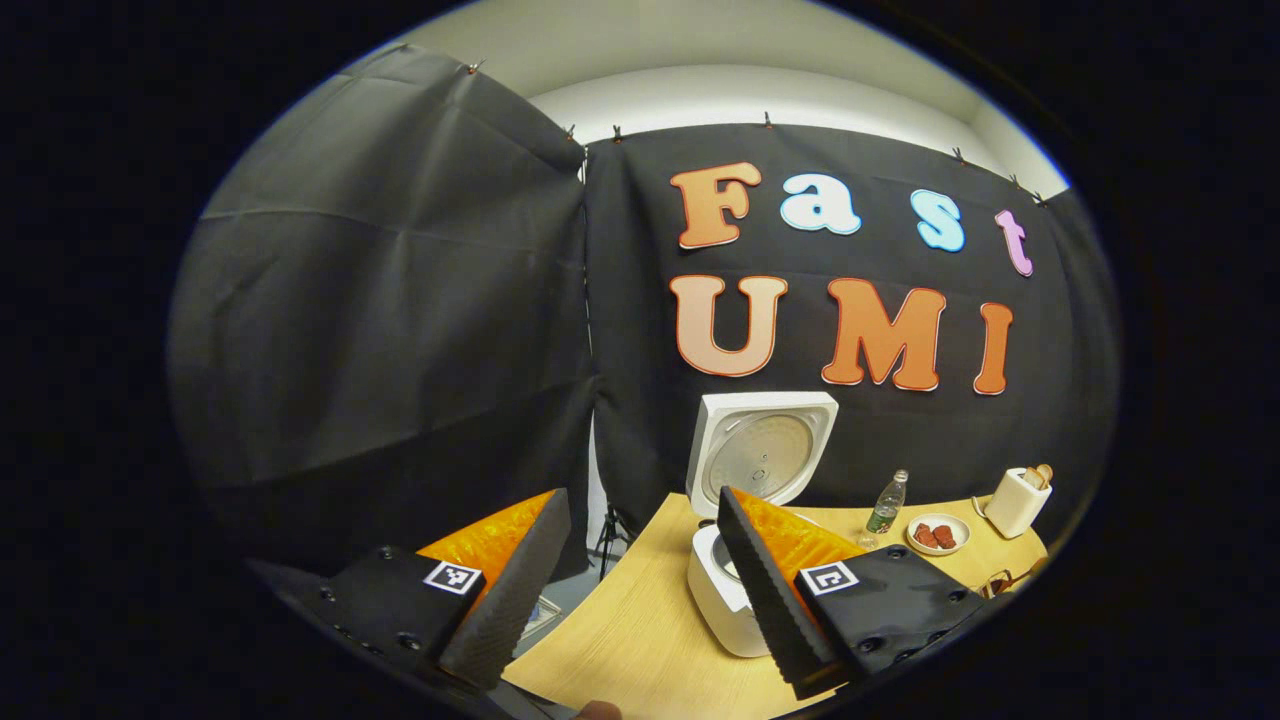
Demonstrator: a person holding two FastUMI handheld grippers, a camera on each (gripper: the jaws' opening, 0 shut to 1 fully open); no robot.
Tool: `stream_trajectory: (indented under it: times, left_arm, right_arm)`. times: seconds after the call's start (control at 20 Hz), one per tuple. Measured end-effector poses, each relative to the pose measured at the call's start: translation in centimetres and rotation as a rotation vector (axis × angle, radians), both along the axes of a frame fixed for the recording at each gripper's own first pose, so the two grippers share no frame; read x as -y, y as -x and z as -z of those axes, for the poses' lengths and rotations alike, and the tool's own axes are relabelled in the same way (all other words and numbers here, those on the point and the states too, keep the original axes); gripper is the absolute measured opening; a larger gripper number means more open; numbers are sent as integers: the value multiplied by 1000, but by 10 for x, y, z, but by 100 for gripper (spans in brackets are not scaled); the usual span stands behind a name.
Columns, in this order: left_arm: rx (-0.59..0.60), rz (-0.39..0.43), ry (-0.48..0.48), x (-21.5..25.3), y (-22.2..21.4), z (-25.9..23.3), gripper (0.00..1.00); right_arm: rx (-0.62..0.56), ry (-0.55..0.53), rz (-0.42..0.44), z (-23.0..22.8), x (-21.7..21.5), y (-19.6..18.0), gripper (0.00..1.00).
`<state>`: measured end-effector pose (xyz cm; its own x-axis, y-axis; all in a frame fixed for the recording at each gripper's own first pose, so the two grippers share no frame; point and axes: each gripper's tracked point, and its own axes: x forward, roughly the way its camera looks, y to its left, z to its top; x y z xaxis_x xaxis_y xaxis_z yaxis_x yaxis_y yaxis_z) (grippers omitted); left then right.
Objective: Close the left gripper, press the button to open the rice cooker; take a wooden spoon from the chopstick holder with the right hand, scoop a spoonful of rice and pour it into the rice cooker, then put the wooden spoon back into the chopstick holder.
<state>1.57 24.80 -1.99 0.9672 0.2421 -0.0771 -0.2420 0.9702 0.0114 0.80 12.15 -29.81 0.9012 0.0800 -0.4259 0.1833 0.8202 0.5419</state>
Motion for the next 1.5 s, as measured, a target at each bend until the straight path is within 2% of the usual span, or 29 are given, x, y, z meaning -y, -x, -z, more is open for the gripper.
stream_trajectory:
  times: [0.05,0.1,0.15,0.3,0.5,0.6,0.85,1.0,1.2,1.5]
  left_arm:
    - [-4,-6,12,-5,0,2,100]
    - [-4,-11,21,-7,-1,2,100]
    - [-3,-14,27,-10,0,2,100]
    - [16,-15,17,-16,4,-3,100]
    - [39,-7,-15,-23,8,-11,100]
    - [43,-3,-31,-28,9,-13,100]
    - [40,18,2,-33,11,-10,99]
    - [33,12,22,-41,11,-5,100]
    - [28,-6,23,-51,14,-1,100]
    - [15,-16,-6,-58,15,5,100]
  right_arm:
    - [9,-24,-6,-6,-5,-3,37]
    - [6,-23,-11,-9,-8,-7,22]
    - [-2,5,-22,-8,-11,-10,23]
    - [-10,91,-39,-21,-17,-14,11]
    - [51,172,-79,-73,-28,-5,9]
    - [97,240,-131,-105,-40,4,9]
    - [225,431,-369,-158,-105,37,9]
    - [258,547,-510,-155,-144,48,9]
    - [256,657,-636,-128,-178,55,9]
    - [192,778,-716,-74,-192,52,9]
